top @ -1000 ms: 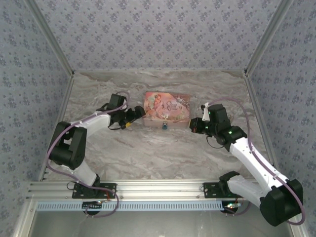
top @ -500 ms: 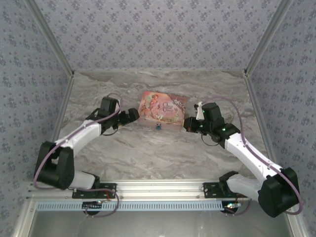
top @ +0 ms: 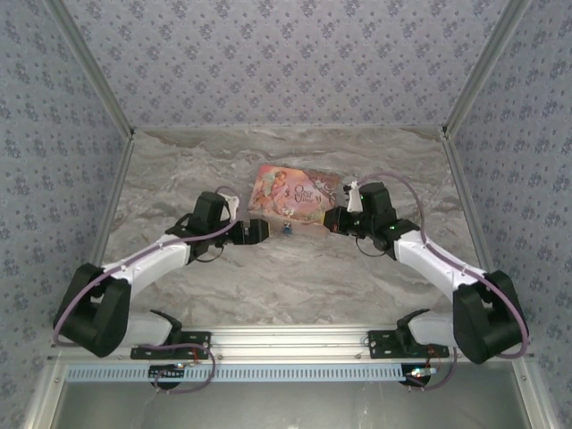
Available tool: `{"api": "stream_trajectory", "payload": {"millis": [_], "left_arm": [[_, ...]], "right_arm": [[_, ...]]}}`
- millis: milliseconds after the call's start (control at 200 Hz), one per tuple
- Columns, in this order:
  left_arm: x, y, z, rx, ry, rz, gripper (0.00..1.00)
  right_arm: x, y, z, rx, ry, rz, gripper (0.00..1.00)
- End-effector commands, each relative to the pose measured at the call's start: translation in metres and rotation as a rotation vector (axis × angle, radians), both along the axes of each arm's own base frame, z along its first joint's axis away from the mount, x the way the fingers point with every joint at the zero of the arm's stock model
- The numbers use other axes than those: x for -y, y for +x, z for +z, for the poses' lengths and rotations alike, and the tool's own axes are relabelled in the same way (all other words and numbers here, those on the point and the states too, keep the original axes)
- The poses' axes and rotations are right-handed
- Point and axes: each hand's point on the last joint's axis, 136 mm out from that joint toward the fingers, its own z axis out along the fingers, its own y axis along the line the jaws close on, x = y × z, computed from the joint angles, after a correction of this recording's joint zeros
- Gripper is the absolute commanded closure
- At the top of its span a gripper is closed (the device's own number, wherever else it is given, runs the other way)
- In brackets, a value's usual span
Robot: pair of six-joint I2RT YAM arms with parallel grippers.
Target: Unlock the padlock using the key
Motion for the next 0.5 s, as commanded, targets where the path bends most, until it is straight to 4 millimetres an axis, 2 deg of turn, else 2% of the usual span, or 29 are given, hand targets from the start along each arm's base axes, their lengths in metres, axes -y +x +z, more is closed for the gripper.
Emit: {"api": "stream_trajectory", "payload": {"millis": [0,165,210,330,495], "left_arm": [[0.021,0.002,0.006,0.078,-0.061,-0.066,0.01],[0.036,0.008,0.0,0.154,-0.047,-0.08,0.01],[0.041,0.009,-0.001,0.17,-0.043,-0.088,0.05],[0.053,0.012,-0.006,0.19,-0.042,-0.107,0.11],[0.062,0.019,-0.019,0.203,-0.014,-0.11,0.14]], "right_arm": [[-0.004,0.007,0.0,0.019,0.04,0.023,1.0],[0.003,0.014,-0.019,-0.011,0.012,0.006,1.0],[0.005,0.015,-0.023,-0.02,0.008,0.001,1.0],[0.009,0.013,-0.036,-0.052,-0.025,-0.008,1.0],[0.017,0.007,-0.052,-0.089,-0.076,-0.018,1.0]]}}
